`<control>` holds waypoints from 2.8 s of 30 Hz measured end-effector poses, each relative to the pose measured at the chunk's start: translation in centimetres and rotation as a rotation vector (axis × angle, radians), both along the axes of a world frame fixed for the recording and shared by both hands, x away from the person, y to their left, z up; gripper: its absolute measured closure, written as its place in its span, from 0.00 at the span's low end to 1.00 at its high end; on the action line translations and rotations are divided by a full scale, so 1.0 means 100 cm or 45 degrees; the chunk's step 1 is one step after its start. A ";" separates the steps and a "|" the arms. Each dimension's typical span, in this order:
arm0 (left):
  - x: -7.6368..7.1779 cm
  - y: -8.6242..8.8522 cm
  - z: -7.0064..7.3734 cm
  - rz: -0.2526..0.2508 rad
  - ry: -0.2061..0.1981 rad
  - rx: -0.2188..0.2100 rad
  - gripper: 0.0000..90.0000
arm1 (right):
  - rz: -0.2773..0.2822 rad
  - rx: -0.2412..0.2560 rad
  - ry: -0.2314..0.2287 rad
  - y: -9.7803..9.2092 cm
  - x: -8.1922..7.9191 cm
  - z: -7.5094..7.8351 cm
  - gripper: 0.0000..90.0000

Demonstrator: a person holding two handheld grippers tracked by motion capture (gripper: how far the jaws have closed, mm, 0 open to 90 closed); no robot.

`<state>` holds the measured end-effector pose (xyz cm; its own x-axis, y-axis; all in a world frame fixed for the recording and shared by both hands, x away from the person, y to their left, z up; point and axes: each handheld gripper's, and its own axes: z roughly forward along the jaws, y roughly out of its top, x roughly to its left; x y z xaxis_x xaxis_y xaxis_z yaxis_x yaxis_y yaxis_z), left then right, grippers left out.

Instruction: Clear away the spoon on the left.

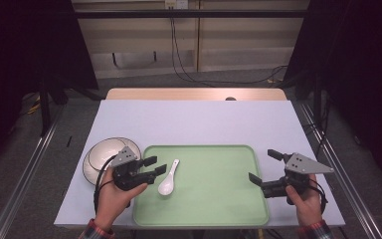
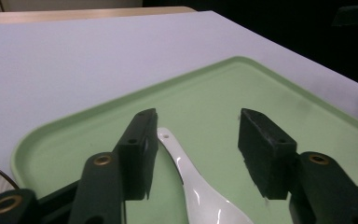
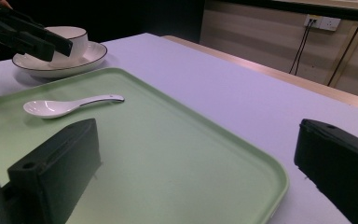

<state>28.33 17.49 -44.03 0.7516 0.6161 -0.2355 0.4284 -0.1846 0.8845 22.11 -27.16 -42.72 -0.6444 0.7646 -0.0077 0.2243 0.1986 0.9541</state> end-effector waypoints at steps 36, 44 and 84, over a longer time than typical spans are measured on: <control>0.002 0.015 0.025 0.040 -0.063 -0.043 0.20 | -0.001 -0.001 0.013 -0.002 -0.001 -0.002 0.00; 0.002 0.021 0.030 0.044 -0.056 -0.045 0.14 | -0.004 0.000 0.014 -0.002 -0.001 -0.002 0.00; -0.001 0.068 0.049 0.066 -0.081 -0.061 0.01 | -0.005 0.002 0.013 -0.005 0.000 -0.002 0.00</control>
<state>28.24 24.25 -39.14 0.7335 0.6437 -0.2183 0.3791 -0.1208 0.9175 22.11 -27.68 -42.88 -0.6417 0.7670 -0.0001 0.2348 0.1966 0.9520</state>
